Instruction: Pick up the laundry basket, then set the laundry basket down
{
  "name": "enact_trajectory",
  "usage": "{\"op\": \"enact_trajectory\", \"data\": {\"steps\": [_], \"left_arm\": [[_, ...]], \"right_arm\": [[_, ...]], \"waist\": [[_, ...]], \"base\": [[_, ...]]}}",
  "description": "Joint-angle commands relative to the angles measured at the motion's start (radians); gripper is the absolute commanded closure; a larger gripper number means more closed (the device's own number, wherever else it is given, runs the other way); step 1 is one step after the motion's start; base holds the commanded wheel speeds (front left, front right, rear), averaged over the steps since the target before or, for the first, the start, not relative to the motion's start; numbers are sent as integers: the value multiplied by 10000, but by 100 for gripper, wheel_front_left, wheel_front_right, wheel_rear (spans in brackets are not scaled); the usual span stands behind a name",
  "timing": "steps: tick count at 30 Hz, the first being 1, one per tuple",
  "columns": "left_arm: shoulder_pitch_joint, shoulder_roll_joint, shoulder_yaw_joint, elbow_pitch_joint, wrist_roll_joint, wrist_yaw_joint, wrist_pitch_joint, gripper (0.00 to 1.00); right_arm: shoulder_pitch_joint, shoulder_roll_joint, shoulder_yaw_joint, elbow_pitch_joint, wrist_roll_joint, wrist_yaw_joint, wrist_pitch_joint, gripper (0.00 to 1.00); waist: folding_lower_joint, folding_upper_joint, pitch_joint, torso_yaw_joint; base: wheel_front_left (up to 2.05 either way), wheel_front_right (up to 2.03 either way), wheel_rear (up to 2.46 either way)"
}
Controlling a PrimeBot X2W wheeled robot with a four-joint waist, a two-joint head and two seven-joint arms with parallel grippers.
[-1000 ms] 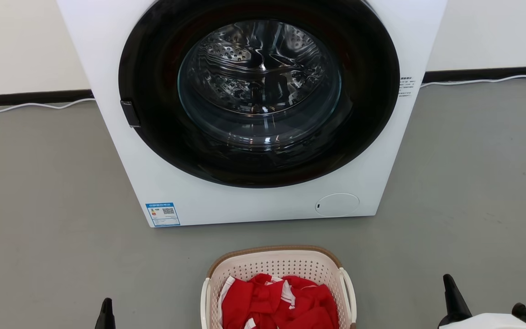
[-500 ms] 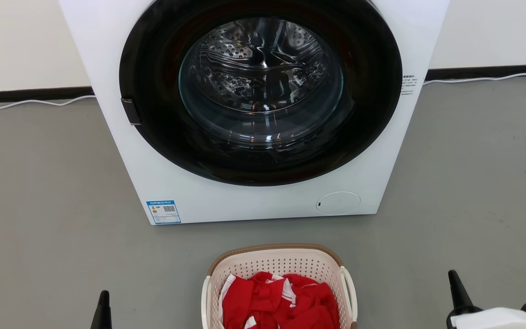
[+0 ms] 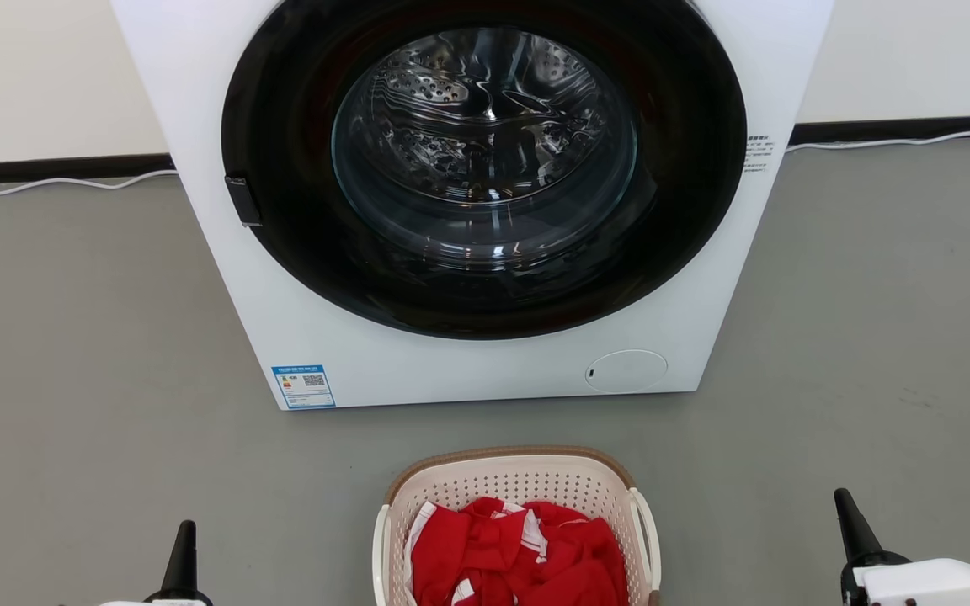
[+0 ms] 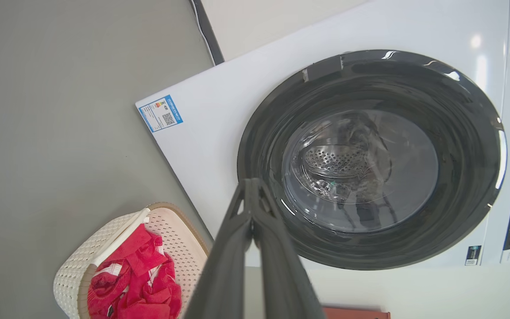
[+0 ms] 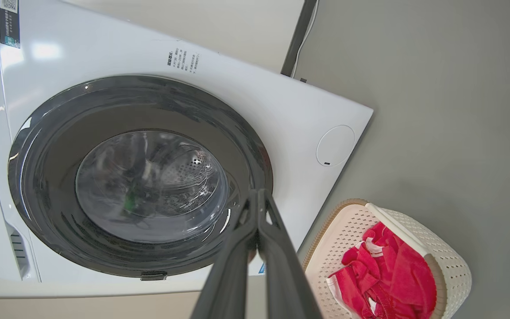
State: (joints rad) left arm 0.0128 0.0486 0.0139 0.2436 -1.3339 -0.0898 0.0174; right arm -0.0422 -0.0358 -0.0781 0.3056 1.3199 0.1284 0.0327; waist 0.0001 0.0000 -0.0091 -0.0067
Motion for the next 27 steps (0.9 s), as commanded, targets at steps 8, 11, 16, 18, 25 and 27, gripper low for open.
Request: {"op": "enact_trajectory", "data": {"steps": [8, 11, 16, 18, 25, 27], "left_arm": [[-744, 161, 446, -136, -997, -233, 265, 100], [-821, 162, 505, -111, -1325, -263, 356, 100], [-948, 163, 605, -70, -1871, -313, 507, 100], [-999, 163, 645, -53, -2089, -333, 567, 100], [-1176, 164, 785, 5, -2849, -402, 779, 100], [-1191, 161, 801, 10, -2911, -408, 800, 100]], "right_arm": [[-535, -143, -23, -416, 1003, 25, 295, 100], [-556, -145, -80, -449, 1326, 25, 381, 100], [-590, -148, -174, -504, 1862, 24, 526, 100], [-604, -149, -211, -526, 2077, 24, 584, 100], [-652, -154, -343, -602, 2825, 23, 786, 100], [-656, -154, -354, -609, 2889, 23, 803, 100]], "waist": [[-1, 0, 37, 20], [-1, 0, 51, 28], [-1, 0, 75, 41], [-1, 0, 85, 47], [-1, 0, 119, 65], [-1, 0, 122, 67]], "base": [[0, 0, 0], [0, 0, 0], [0, 0, 0], [0, 0, 0], [0, 0, 0], [0, 0, 0]]}}
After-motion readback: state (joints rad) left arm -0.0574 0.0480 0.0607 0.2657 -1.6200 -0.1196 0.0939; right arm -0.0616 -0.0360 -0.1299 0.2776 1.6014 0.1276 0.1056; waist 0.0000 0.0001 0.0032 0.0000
